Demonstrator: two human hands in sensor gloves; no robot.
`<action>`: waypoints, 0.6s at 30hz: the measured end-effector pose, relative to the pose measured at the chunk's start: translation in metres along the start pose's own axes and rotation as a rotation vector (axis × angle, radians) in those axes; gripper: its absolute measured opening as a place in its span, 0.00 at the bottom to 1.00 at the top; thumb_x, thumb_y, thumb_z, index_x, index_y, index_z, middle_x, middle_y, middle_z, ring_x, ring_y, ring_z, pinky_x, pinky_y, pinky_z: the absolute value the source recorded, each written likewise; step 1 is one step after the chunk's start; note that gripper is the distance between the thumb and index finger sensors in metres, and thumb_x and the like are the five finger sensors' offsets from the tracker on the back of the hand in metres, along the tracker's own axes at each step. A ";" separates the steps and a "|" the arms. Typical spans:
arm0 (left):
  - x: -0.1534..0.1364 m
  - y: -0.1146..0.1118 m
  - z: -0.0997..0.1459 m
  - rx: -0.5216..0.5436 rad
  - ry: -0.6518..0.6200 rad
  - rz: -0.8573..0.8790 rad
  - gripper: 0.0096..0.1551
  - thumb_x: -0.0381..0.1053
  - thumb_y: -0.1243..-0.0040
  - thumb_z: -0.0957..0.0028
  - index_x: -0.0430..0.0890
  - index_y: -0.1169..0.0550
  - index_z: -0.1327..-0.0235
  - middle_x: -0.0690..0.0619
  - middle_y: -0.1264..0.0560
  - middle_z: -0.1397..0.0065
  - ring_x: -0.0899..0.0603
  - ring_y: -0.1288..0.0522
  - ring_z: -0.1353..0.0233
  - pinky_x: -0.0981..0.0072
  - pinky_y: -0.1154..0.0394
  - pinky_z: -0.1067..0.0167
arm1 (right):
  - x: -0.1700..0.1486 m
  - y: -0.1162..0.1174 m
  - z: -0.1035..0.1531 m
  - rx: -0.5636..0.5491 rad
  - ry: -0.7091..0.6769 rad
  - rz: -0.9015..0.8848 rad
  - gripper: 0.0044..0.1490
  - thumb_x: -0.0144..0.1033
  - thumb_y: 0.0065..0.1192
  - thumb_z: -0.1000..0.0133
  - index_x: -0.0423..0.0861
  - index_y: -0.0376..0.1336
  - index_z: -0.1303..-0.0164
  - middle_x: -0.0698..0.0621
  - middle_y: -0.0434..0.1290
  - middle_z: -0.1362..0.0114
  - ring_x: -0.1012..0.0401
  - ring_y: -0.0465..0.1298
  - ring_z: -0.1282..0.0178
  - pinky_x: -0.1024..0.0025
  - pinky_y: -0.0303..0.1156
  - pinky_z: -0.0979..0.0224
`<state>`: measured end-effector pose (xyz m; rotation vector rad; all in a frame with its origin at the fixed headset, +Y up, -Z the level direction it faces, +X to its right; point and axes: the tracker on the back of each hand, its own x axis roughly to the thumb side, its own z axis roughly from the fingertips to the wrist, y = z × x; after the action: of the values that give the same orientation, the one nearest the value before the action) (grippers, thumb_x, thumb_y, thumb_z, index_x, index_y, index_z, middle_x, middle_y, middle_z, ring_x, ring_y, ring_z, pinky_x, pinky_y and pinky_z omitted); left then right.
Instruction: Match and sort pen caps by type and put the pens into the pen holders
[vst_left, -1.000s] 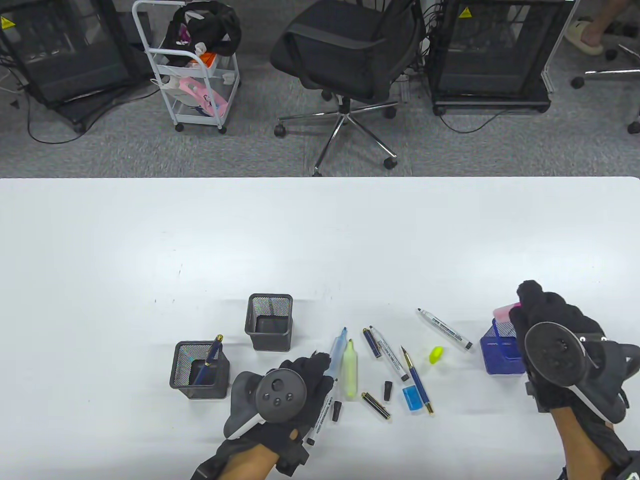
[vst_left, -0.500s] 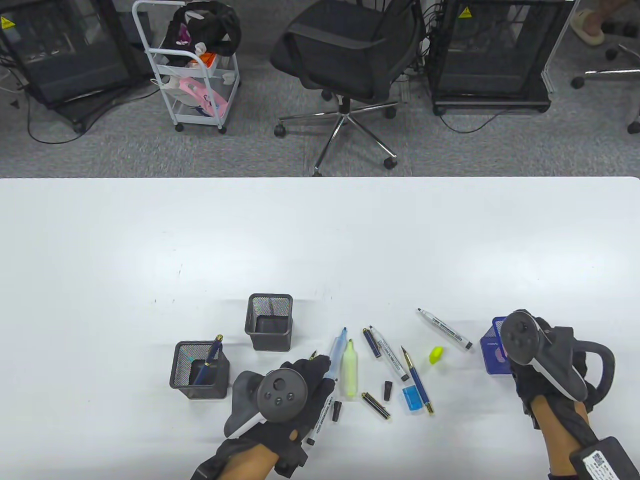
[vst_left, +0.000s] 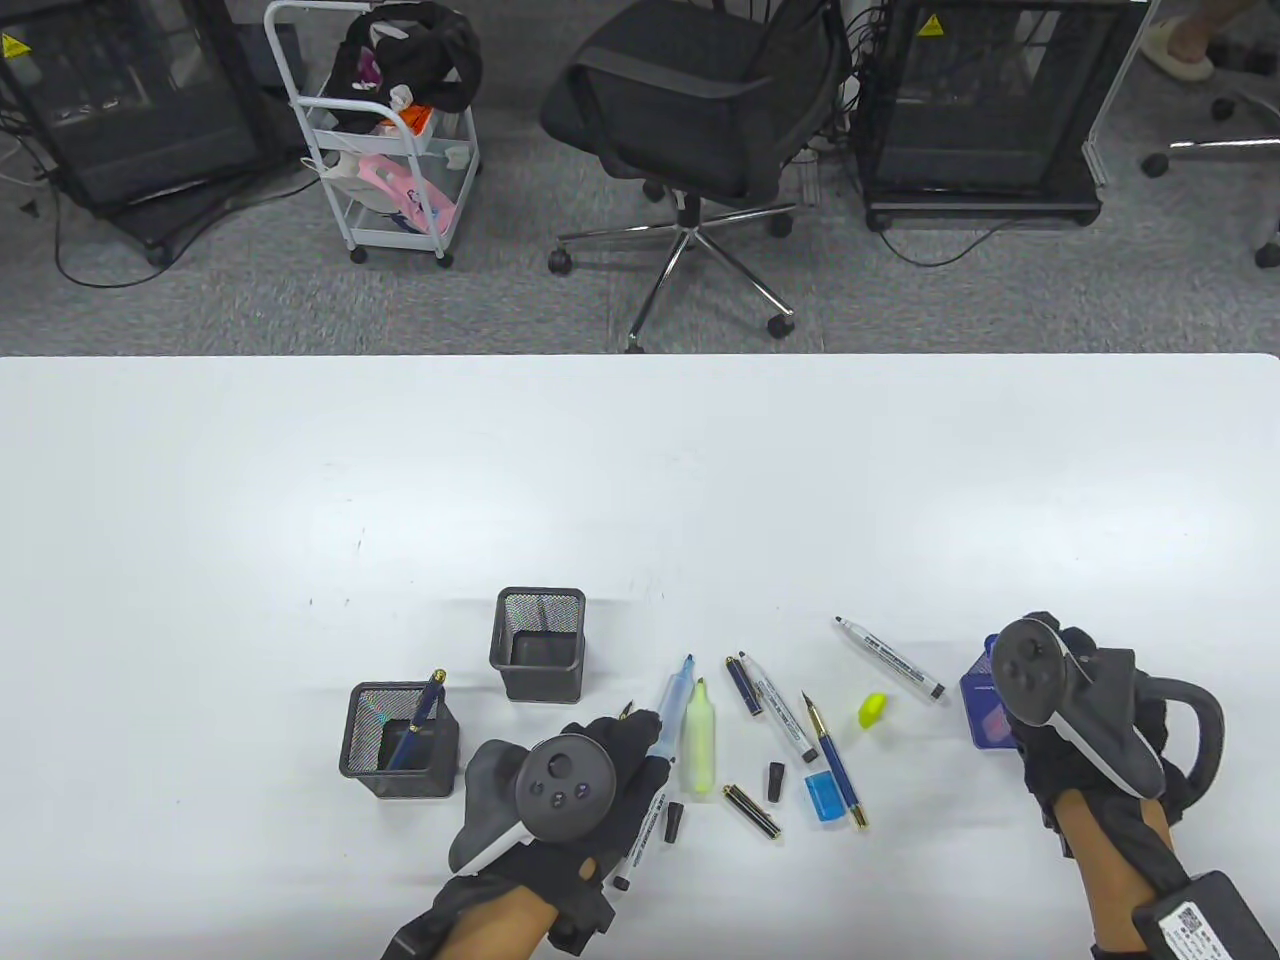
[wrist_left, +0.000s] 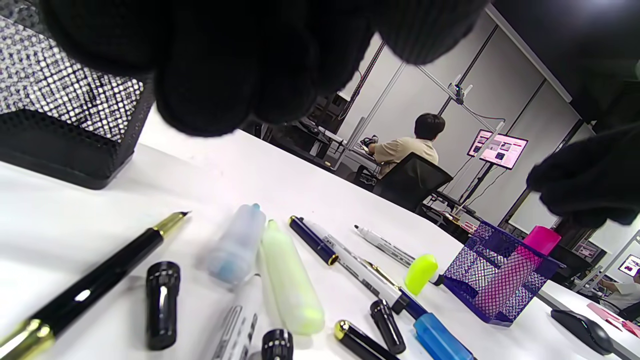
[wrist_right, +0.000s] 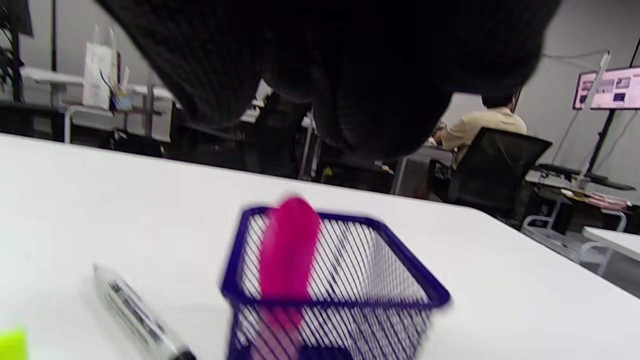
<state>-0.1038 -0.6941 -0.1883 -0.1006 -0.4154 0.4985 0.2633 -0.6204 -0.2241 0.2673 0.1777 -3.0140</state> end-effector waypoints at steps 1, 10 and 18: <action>0.000 0.000 0.000 0.002 0.002 0.001 0.33 0.55 0.46 0.46 0.41 0.24 0.31 0.36 0.19 0.37 0.34 0.17 0.48 0.28 0.27 0.45 | 0.009 -0.008 0.002 -0.023 -0.036 -0.028 0.38 0.45 0.77 0.52 0.41 0.67 0.35 0.37 0.81 0.39 0.49 0.86 0.53 0.60 0.83 0.53; 0.000 0.000 0.000 0.000 0.000 0.003 0.33 0.55 0.46 0.46 0.41 0.24 0.31 0.36 0.19 0.38 0.34 0.17 0.48 0.28 0.27 0.45 | 0.108 0.015 -0.025 0.135 -0.156 0.016 0.39 0.37 0.82 0.55 0.41 0.68 0.34 0.39 0.80 0.35 0.45 0.84 0.43 0.56 0.82 0.47; -0.001 0.003 0.001 0.010 -0.002 0.010 0.33 0.56 0.45 0.46 0.41 0.24 0.31 0.36 0.19 0.37 0.34 0.17 0.48 0.28 0.27 0.45 | 0.127 0.088 -0.068 0.372 -0.041 0.182 0.37 0.37 0.83 0.55 0.42 0.69 0.36 0.41 0.82 0.38 0.47 0.85 0.46 0.63 0.82 0.55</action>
<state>-0.1063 -0.6913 -0.1879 -0.0926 -0.4146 0.5107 0.1608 -0.7114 -0.3234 0.2365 -0.3932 -2.8466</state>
